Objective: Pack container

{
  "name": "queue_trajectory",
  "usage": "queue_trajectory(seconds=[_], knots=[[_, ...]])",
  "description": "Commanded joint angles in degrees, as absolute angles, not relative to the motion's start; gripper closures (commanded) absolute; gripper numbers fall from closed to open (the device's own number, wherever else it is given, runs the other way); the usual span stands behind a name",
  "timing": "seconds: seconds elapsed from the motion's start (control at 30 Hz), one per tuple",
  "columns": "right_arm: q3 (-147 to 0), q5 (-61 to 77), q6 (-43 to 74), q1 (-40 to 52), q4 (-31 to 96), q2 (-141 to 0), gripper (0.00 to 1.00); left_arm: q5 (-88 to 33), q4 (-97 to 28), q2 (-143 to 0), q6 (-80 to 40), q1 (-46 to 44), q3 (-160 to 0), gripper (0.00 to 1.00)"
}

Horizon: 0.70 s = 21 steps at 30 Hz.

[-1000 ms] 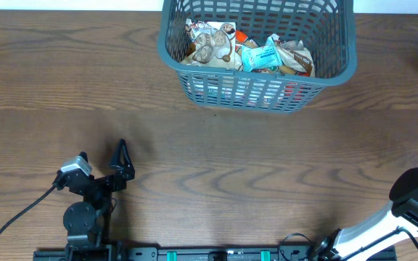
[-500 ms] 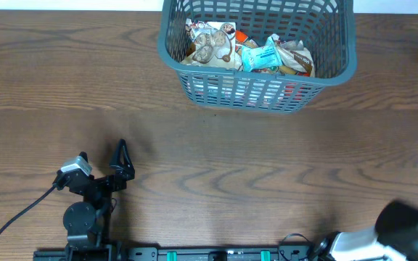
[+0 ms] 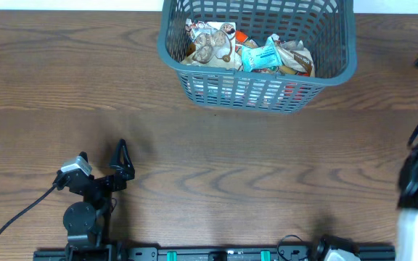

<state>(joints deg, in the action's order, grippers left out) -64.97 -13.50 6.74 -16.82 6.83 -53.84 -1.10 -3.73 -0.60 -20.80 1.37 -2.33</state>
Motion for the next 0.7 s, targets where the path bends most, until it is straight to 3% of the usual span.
queue_trajectory(seconds=[0.0,0.33,0.67], knots=[[-55.9,-13.5,6.8,-14.9,3.1,-45.1,0.01,-0.6,-4.4,-0.2,-20.5,1.6,-0.4,0.01],[-33.2,-13.5,6.8,-10.2,-6.6,-21.7,0.01,-0.6,-4.4,-0.2,-20.5,1.6,-0.4,0.01],[-19.7,-12.9,6.8,0.3,-7.1,-9.2,0.01,-0.6,-4.4,-0.2,-20.5,1.6,-0.4,0.01]])
